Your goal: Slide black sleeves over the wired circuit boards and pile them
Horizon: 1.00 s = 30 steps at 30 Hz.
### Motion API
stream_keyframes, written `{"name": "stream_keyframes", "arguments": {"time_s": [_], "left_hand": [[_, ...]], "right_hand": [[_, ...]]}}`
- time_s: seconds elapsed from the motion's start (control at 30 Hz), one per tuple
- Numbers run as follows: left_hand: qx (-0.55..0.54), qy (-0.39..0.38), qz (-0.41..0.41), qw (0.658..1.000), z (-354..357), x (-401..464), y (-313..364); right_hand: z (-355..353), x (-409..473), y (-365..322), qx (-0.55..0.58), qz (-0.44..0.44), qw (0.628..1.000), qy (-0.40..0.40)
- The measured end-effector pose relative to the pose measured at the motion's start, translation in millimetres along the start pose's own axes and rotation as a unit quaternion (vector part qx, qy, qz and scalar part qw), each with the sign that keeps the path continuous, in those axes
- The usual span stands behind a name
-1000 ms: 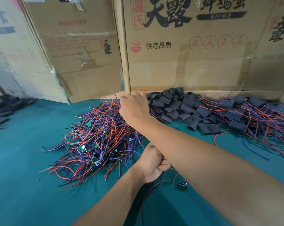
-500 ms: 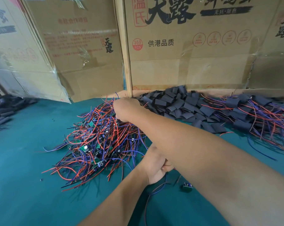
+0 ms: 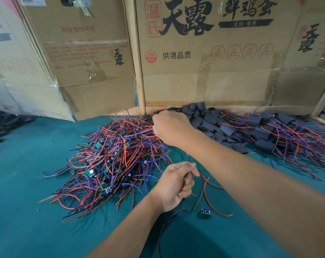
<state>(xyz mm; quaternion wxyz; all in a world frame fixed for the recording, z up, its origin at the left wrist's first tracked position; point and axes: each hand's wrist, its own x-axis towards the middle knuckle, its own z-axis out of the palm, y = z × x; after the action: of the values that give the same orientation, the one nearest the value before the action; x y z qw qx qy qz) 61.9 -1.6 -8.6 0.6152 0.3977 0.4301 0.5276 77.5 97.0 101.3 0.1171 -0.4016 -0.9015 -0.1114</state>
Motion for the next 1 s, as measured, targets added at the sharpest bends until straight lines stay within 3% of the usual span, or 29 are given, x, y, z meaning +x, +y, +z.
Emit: {"name": "stream_keyframes", "arguments": {"time_s": [0.1,0.17,0.2,0.3,0.53,0.63,0.7,0.77,0.83,0.93,1.0], "left_hand": [[-0.013,0.008,0.004,1.000,1,0,0],[-0.016,0.023,0.002,1.000,1,1,-1],[-0.023,0.029,0.002,0.999,2,1,-1],[-0.033,0.035,0.005,0.999,4,0,0],[-0.022,0.009,0.014,1.000,2,-2,-2],[0.036,-0.005,0.048,0.998,5,-7,-2],[0.160,0.011,0.121,0.980,9,-12,1],[0.361,0.036,0.240,0.900,10,-19,3],[0.477,0.049,0.328,0.814,10,-26,5],[0.486,0.096,0.418,0.762,13,-30,7],[0.472,0.134,0.467,0.735,17,-30,9]], "right_hand": [[3,-39,32,0.161,0.050,0.986,0.014],[9,-67,46,0.323,0.097,0.941,0.021],[15,-83,50,0.421,0.127,0.898,0.018],[31,-122,58,0.665,0.184,0.724,0.007],[37,-150,69,0.774,0.209,0.594,0.065],[34,-153,76,0.788,0.194,0.578,0.091],[32,-154,80,0.791,0.178,0.574,0.113],[31,-154,84,0.798,0.160,0.563,0.142],[31,-154,87,0.800,0.140,0.559,0.166],[30,-152,90,0.782,0.126,0.573,0.208],[29,-152,90,0.735,0.130,0.622,0.236]]}}
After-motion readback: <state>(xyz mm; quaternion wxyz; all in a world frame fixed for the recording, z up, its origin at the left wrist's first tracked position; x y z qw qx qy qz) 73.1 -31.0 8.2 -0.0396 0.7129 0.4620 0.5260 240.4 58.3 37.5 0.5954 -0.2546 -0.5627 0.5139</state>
